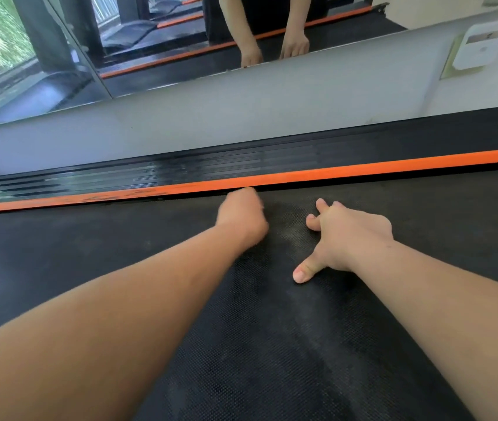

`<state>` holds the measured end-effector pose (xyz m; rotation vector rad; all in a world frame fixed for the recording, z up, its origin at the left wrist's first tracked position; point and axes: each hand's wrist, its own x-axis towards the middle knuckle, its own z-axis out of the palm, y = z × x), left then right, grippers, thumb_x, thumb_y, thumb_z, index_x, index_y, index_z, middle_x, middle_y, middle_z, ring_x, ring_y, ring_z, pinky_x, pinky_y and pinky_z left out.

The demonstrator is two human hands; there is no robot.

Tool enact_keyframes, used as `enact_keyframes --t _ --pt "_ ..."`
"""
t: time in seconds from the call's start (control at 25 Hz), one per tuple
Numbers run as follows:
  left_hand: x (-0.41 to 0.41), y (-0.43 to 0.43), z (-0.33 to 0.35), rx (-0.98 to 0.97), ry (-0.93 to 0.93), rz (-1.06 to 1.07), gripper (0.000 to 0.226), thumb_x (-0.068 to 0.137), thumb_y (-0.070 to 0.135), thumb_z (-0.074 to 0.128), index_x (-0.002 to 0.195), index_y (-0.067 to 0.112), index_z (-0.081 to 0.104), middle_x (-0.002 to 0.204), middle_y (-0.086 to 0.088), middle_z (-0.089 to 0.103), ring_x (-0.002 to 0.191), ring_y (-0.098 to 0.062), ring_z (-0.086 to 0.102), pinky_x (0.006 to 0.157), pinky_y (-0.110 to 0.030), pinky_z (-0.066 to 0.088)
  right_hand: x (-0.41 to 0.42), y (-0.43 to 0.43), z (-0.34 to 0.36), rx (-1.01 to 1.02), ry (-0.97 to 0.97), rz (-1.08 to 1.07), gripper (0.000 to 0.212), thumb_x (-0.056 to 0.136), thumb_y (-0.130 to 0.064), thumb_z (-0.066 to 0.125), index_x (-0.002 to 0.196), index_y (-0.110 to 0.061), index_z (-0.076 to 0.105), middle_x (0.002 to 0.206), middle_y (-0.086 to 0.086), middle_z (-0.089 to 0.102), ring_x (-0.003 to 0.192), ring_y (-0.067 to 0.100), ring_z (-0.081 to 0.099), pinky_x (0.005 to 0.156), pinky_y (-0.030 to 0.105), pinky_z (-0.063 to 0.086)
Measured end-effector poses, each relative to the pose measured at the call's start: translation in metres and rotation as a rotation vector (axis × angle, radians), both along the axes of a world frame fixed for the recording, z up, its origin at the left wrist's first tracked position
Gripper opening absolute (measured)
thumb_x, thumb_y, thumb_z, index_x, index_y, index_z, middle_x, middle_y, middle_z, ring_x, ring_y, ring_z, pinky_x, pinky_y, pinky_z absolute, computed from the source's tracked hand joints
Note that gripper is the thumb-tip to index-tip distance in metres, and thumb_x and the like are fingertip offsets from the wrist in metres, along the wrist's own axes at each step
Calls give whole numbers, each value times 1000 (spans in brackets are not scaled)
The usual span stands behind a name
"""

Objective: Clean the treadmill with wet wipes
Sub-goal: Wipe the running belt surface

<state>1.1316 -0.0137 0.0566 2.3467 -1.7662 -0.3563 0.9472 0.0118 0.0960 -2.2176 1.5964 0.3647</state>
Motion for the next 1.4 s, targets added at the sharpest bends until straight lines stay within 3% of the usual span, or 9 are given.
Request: enact_keyframes --t 0.12,0.24,0.4,0.56,0.76,0.96,1.04,1.16,1.4 --pt "-25 4 -5 -11 60 -241 19 94 14 58 111 17 66 122 -5 68 115 -25 61 99 -37 50 -2 -3 -7 -42 -25 23 121 55 -86 75 158 -42 28 171 -13 -1 157 11 2 107 49 42" --pt "-5 -1 -4 -91 -15 -129 20 94 14 56 113 19 63 119 -8 66 111 -30 60 96 -37 49 -6 -1 -19 -61 -108 34 121 58 -86 73 159 -41 24 171 -11 0 158 12 1 109 48 41" --pt "-11 -2 -2 -134 6 -299 18 93 11 60 108 18 68 117 -5 62 110 -26 56 97 -32 44 -48 -5 -3 -64 -384 -105 112 62 -71 83 157 -39 33 170 -5 16 155 17 21 118 45 34" --pt "-20 1 -4 -219 80 -198 13 95 15 65 102 20 76 107 1 68 99 -19 62 88 -26 45 -109 -24 10 -56 -84 -132 112 59 -78 81 154 -55 25 169 -7 19 153 23 27 112 50 38" --pt "-57 -16 5 -88 48 132 18 99 24 59 92 14 73 97 -8 73 98 -30 67 82 -34 53 -124 -15 -13 0 -6 -71 97 72 -83 67 152 -64 15 170 -17 -3 158 15 1 116 53 35" --pt "-105 6 -1 13 56 -322 16 101 17 53 110 15 66 111 -1 67 104 -23 63 89 -30 50 -124 -16 -17 22 -49 -94 96 74 -80 67 152 -64 13 170 -17 -8 158 13 -6 118 54 31" --pt "-85 -1 9 28 16 -316 19 98 11 52 111 17 65 106 4 68 101 -18 63 86 -25 46 -126 -16 -18 23 -68 -93 97 73 -80 68 152 -64 14 170 -17 -8 158 13 -7 119 54 30" --pt "-57 -9 12 -19 -147 -183 27 94 10 52 116 17 66 112 -4 70 104 -27 62 83 -29 45 -130 -18 -13 29 -55 -109 96 74 -80 67 152 -64 14 170 -18 -8 157 13 -7 117 54 31" --pt "-96 6 3 -45 -139 -430 27 93 9 52 113 18 67 108 -4 54 104 -29 57 89 -38 49 -126 -13 -10 60 -38 -103 96 76 -78 68 154 -62 13 170 -16 -9 158 14 -7 118 55 31"
